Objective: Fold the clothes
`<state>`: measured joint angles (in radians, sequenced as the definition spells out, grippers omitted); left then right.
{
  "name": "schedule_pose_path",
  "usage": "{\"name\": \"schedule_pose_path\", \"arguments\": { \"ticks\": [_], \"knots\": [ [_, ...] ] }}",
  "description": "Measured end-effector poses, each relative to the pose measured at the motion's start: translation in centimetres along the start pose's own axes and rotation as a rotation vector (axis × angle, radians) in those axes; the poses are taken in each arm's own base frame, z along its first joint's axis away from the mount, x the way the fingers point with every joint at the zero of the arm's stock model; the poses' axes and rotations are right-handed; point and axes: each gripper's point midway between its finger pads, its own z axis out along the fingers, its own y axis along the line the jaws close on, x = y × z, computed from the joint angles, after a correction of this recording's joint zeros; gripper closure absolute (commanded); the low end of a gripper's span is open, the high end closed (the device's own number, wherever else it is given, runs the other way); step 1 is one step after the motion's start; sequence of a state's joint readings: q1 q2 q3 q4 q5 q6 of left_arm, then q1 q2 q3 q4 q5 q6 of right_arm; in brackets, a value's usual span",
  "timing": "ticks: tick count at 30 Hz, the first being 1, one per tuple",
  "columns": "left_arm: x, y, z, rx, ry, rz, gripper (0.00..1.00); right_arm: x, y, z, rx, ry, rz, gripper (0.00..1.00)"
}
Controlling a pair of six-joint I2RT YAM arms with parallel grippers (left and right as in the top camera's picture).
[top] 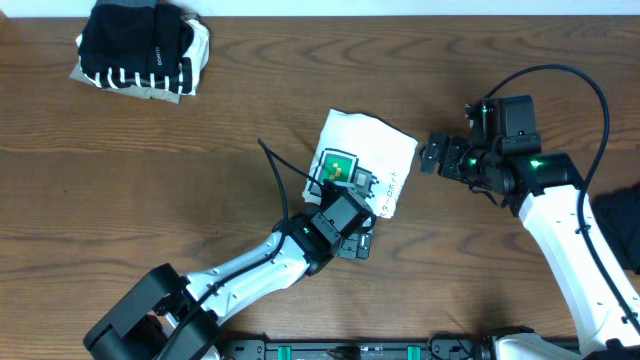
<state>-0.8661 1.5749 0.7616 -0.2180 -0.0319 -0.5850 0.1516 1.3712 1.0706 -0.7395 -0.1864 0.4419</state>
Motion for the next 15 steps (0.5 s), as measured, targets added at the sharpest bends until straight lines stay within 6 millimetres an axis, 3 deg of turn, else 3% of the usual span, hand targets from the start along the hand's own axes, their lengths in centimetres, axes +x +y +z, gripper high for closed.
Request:
{"name": "schedule_pose_path", "arguments": {
  "ticks": [9,15],
  "knots": [
    [-1.6,-1.1,-0.1,0.038,-0.064,0.038,0.04,0.2,-0.1,0.0,0.003,0.006,-0.001,0.01],
    [-2.0,-0.4,0.0,0.001,-0.086,0.048,0.04,0.2,-0.1,0.0,0.003,0.007,-0.003,0.01]
  ]
}}
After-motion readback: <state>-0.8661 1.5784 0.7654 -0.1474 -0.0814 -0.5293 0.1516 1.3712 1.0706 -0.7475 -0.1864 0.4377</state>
